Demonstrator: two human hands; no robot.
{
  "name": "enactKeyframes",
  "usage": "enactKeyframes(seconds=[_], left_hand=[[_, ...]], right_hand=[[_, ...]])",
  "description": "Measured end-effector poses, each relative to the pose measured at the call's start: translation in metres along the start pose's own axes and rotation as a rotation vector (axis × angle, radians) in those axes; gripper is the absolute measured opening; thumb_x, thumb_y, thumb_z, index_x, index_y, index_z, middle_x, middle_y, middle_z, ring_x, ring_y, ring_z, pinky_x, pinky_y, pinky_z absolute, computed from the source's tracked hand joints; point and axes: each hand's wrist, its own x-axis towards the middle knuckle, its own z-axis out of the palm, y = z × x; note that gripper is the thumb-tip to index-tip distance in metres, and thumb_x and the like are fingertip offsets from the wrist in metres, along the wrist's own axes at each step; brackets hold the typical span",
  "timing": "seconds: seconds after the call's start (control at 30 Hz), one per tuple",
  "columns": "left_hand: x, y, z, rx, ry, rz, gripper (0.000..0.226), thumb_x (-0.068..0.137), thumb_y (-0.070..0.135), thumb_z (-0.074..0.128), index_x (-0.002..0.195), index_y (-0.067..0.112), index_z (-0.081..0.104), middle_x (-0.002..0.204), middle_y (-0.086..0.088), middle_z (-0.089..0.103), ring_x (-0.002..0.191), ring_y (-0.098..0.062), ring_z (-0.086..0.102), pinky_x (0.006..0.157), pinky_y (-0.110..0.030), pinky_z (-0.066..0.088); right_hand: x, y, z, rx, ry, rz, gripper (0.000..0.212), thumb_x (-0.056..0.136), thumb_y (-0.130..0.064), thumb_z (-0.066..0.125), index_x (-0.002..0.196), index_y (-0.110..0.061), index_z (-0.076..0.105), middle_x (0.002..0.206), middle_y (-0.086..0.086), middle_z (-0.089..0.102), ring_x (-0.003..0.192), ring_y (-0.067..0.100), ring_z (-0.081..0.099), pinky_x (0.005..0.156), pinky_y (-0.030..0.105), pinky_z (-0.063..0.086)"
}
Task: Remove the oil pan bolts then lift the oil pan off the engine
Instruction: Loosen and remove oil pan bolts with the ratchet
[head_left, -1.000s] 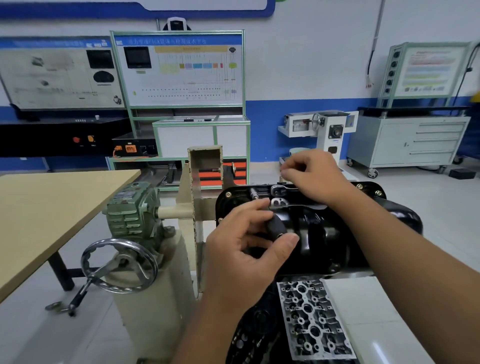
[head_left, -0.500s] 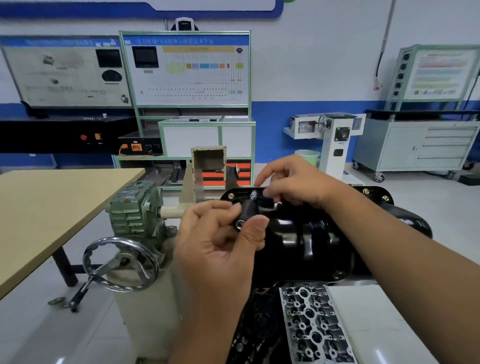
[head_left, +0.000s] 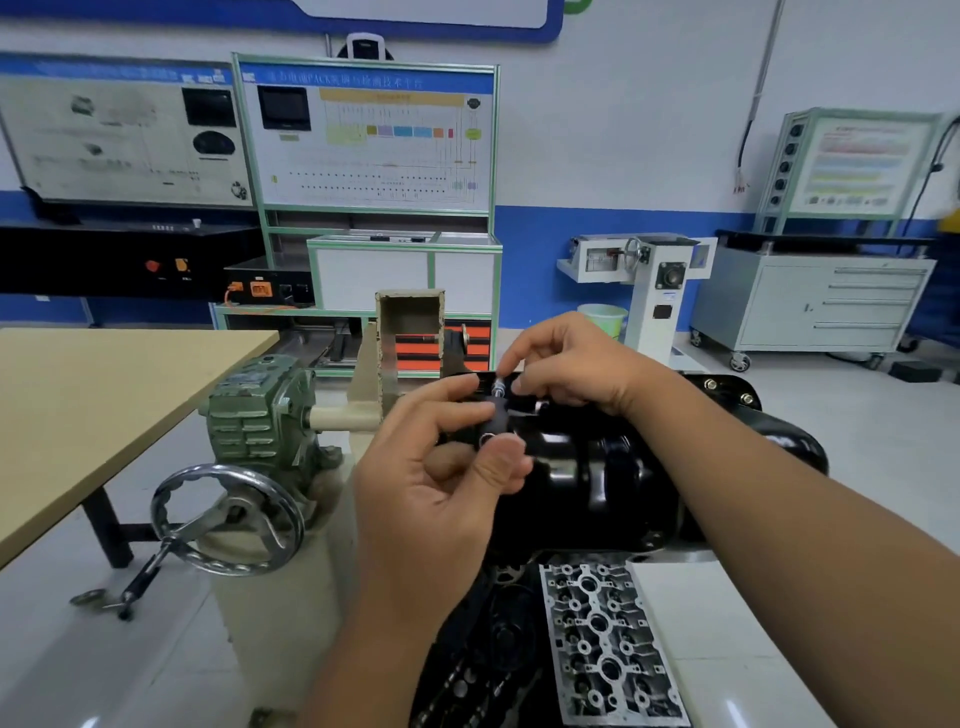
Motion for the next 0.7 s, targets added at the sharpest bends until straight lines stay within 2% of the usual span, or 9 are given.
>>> enactKeyframes(seconds=[0.07,0.17,0.23,0.3,0.4,0.47,0.57,0.63,0.7], left_hand=[[0.004,-0.001,0.001,0.153,0.001,0.098,0.023,0.085,0.036,0.080,0.092,0.019,0.065,0.120,0.003,0.068,0.064,-0.022,0.071,0.054,-0.042,0.060],[0.004,-0.003,0.015,0.319,-0.042,0.296,0.033,0.087,0.039,0.081,0.094,0.010,0.066,0.099,0.001,0.069,0.067,-0.008,0.063,0.055,-0.025,0.053],[0.006,-0.008,0.026,0.312,-0.053,0.371,0.033,0.088,0.037,0.081,0.097,0.010,0.066,0.089,-0.004,0.066,0.066,-0.011,0.059,0.056,-0.024,0.050],[0.013,-0.015,0.036,0.306,-0.067,0.474,0.029,0.087,0.029,0.083,0.096,0.004,0.073,0.084,-0.009,0.063,0.070,-0.011,0.057,0.064,-0.022,0.051],[0.021,-0.026,0.047,0.266,-0.137,0.584,0.028,0.089,0.022,0.080,0.102,-0.003,0.079,0.087,-0.018,0.064,0.080,-0.018,0.067,0.076,-0.028,0.060],[0.024,-0.033,0.052,0.202,-0.224,0.586,0.028,0.095,0.019,0.075,0.110,-0.004,0.077,0.097,-0.023,0.065,0.080,-0.024,0.070,0.076,-0.034,0.062],[0.023,-0.041,0.059,0.209,-0.317,0.645,0.022,0.099,0.011,0.069,0.111,-0.007,0.073,0.115,-0.023,0.068,0.099,-0.027,0.071,0.087,-0.038,0.059],[0.020,-0.041,0.063,0.208,-0.312,0.630,0.019,0.098,0.009,0.069,0.109,-0.006,0.073,0.114,-0.018,0.070,0.099,-0.026,0.070,0.085,-0.039,0.059],[0.020,-0.041,0.061,0.188,-0.261,0.585,0.017,0.096,0.013,0.074,0.103,-0.002,0.074,0.105,-0.013,0.070,0.087,-0.021,0.068,0.075,-0.035,0.059]], right_hand=[[0.002,0.002,0.001,0.060,0.078,0.069,0.012,0.088,0.003,0.068,0.079,-0.004,0.073,0.052,0.009,0.055,0.030,0.013,0.031,0.035,0.015,0.020],[0.004,0.002,0.002,0.041,0.117,0.152,0.021,0.094,-0.012,0.070,0.076,-0.001,0.068,0.054,0.011,0.056,0.029,0.013,0.035,0.034,0.015,0.022],[0.004,0.001,0.002,-0.008,0.095,0.163,0.028,0.094,-0.020,0.072,0.072,-0.003,0.069,0.054,0.010,0.058,0.033,0.014,0.040,0.036,0.018,0.024],[0.005,0.001,0.002,-0.045,0.066,0.145,0.031,0.092,-0.024,0.075,0.066,-0.008,0.069,0.051,0.005,0.058,0.038,0.015,0.043,0.040,0.021,0.028],[0.007,0.004,0.000,-0.142,0.041,0.077,0.034,0.087,-0.024,0.081,0.061,-0.008,0.066,0.055,0.004,0.058,0.051,0.015,0.048,0.050,0.027,0.039],[0.010,0.007,-0.002,-0.202,0.035,0.038,0.033,0.084,-0.023,0.084,0.070,0.000,0.066,0.061,0.008,0.058,0.057,0.016,0.050,0.057,0.030,0.041],[0.013,0.008,-0.003,-0.215,0.014,0.027,0.025,0.083,-0.021,0.087,0.080,-0.003,0.069,0.065,0.013,0.062,0.057,0.019,0.050,0.054,0.031,0.040],[0.013,0.009,-0.003,-0.193,0.017,0.036,0.022,0.082,-0.019,0.087,0.084,-0.003,0.071,0.066,0.016,0.064,0.055,0.019,0.052,0.052,0.029,0.042],[0.011,0.008,-0.002,-0.168,0.013,0.040,0.020,0.082,-0.016,0.087,0.086,-0.003,0.072,0.066,0.015,0.065,0.053,0.016,0.053,0.051,0.024,0.042]])
